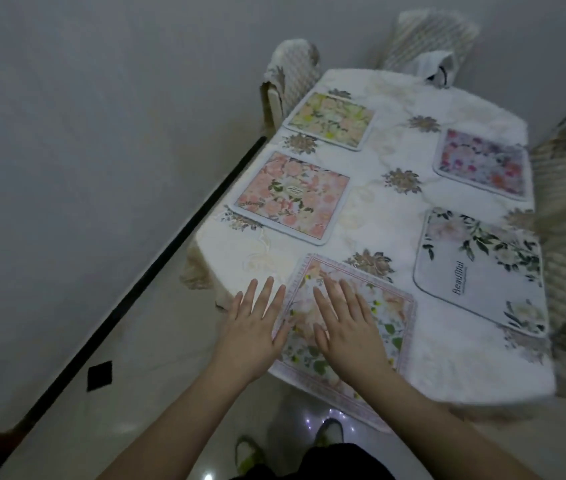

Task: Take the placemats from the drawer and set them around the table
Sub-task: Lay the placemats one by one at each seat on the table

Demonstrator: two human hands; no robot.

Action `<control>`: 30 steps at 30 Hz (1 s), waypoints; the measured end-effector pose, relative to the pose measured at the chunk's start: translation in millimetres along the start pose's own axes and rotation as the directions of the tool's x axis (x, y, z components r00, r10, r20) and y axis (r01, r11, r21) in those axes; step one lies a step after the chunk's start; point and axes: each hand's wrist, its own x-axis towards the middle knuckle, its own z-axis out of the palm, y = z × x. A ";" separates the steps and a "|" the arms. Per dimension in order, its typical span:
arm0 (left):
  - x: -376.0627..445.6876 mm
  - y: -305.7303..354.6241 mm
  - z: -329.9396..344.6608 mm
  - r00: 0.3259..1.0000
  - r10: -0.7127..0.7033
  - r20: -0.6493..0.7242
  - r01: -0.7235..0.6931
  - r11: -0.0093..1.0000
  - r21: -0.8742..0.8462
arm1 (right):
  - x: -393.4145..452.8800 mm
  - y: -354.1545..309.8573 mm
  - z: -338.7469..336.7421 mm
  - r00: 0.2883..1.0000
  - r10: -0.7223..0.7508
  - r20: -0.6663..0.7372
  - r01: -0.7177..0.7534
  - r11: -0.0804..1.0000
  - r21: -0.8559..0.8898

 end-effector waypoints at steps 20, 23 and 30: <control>76.8 32.2 80.6 0.938 0.261 0.229 -0.283 0.957 0.066 | -65.7 75.3 82.1 0.885 0.397 0.244 -0.431 0.896 0.109; 82.0 25.4 88.9 0.942 0.227 0.247 -0.254 0.964 0.083 | -64.6 80.2 91.9 0.880 0.388 0.274 -0.432 0.893 0.122; 70.9 14.5 122.0 0.956 0.214 0.202 -0.236 0.968 0.091 | -72.8 83.8 107.6 0.886 0.364 0.288 -0.422 0.890 0.172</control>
